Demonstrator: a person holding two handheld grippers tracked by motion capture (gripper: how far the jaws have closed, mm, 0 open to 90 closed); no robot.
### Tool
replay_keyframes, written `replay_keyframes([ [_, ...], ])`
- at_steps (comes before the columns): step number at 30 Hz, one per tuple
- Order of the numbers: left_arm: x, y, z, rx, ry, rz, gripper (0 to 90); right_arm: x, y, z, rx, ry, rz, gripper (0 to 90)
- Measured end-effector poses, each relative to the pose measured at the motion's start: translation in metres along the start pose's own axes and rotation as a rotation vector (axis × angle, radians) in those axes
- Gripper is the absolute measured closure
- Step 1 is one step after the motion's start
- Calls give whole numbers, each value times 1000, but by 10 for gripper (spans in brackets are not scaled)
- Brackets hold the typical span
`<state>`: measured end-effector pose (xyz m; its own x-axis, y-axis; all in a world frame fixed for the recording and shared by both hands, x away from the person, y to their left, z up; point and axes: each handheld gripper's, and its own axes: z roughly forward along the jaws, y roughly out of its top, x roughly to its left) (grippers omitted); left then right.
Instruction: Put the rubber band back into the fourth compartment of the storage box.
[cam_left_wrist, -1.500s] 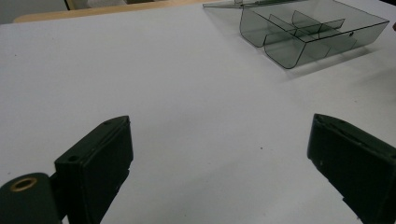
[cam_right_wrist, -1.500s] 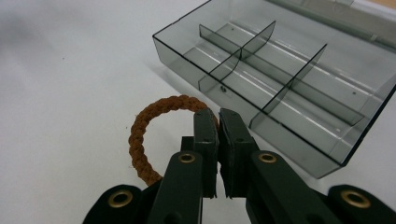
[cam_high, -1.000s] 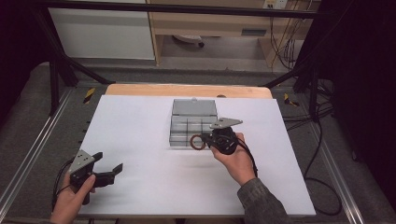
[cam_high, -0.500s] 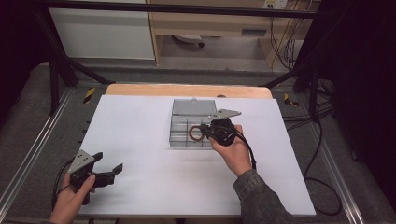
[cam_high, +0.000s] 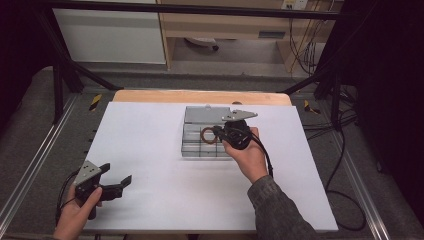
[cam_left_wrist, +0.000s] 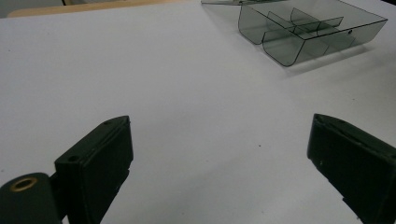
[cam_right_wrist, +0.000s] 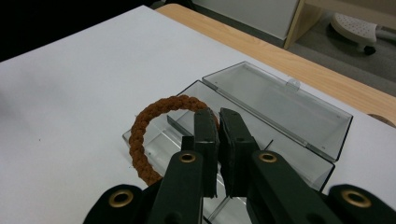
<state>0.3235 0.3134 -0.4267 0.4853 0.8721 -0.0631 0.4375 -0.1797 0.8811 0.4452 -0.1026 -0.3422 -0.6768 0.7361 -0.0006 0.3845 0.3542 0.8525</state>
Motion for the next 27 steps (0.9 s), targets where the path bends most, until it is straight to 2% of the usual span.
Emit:
replay_keyframes([
  [13, 0, 0, -1, -1, -1, 2, 67, -1, 11, 9, -8, -11, -8, 862],
  [27, 1, 0, -1, 1, -4, 5, 67, 3, 18, 28, -3, -18, -6, 862],
])
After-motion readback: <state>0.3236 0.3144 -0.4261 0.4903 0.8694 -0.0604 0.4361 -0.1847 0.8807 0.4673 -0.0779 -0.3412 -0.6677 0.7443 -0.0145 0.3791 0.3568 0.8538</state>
